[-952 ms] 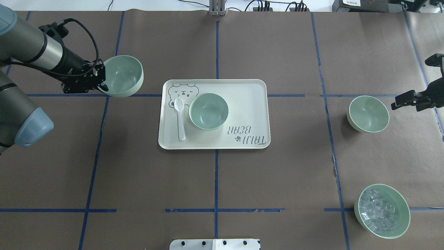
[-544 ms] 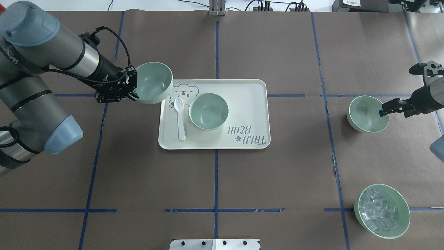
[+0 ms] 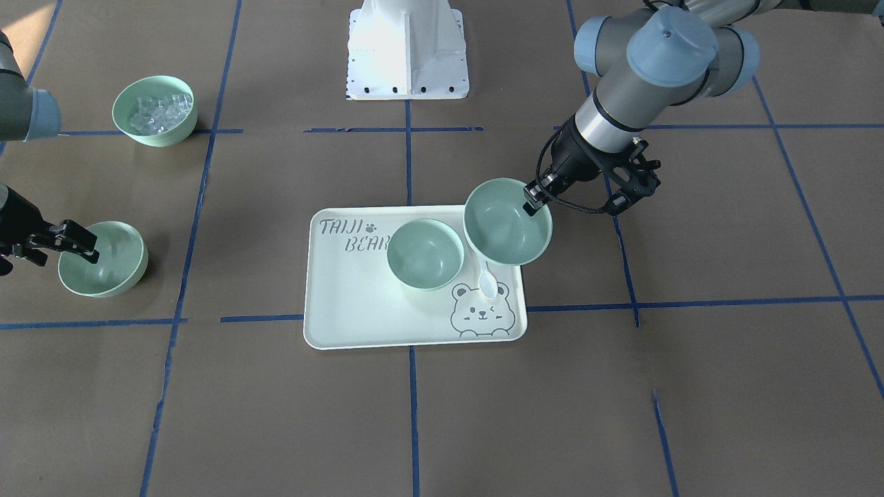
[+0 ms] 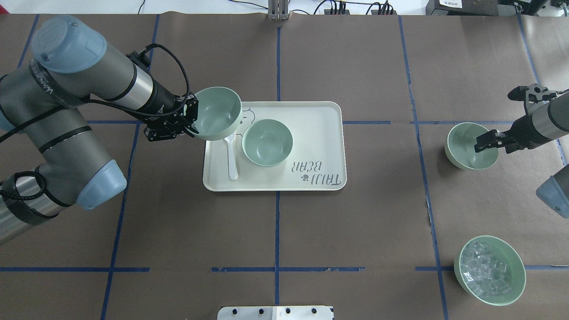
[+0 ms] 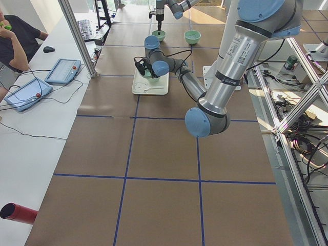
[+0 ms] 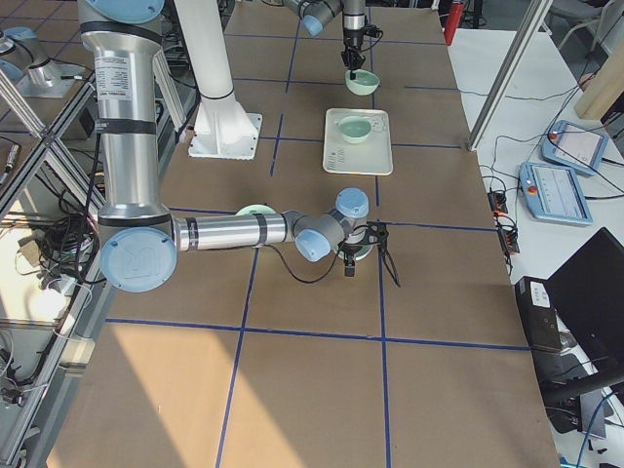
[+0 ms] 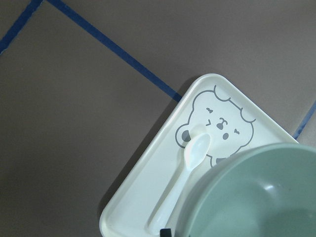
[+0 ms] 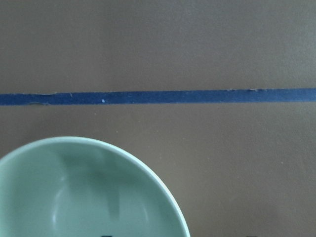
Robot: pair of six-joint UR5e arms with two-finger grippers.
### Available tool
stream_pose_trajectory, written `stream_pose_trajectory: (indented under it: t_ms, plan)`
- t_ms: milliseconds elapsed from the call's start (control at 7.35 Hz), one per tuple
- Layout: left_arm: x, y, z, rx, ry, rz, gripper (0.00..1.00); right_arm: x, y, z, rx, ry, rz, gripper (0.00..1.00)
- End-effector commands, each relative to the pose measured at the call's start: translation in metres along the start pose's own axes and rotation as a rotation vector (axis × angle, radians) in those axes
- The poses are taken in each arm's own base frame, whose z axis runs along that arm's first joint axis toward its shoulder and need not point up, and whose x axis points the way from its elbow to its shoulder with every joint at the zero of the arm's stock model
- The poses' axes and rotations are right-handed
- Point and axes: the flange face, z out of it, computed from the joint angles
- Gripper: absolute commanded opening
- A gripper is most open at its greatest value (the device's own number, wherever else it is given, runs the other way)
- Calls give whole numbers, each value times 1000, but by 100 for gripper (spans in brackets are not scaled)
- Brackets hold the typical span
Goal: Stack green bowls together
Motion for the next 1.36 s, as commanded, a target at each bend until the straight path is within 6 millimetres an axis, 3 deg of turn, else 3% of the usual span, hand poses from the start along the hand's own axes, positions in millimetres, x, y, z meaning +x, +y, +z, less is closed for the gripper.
stream_pose_trajectory:
  t_ms: [0,408,680,816,952,1224]
  plan:
    - [10,26,20,15,-1,13,0,-15,-3,4,-10,-15,-8,0]
    - [34,53,35,0,9,-26,0,-18,-9,-8,-16,-52,-4,0]
    - [35,78,53,11,6,-19,0,-2,-29,-53,-28,-160,44,0]
    - [40,95,68,12,-1,-16,0,-1,-35,-65,-30,-192,53,0]
    - [47,101,83,37,-6,-21,0,-4,-42,-75,-20,-210,59,0]
    - [44,93,98,52,-29,-30,0,-12,-42,-86,-10,-221,50,0]
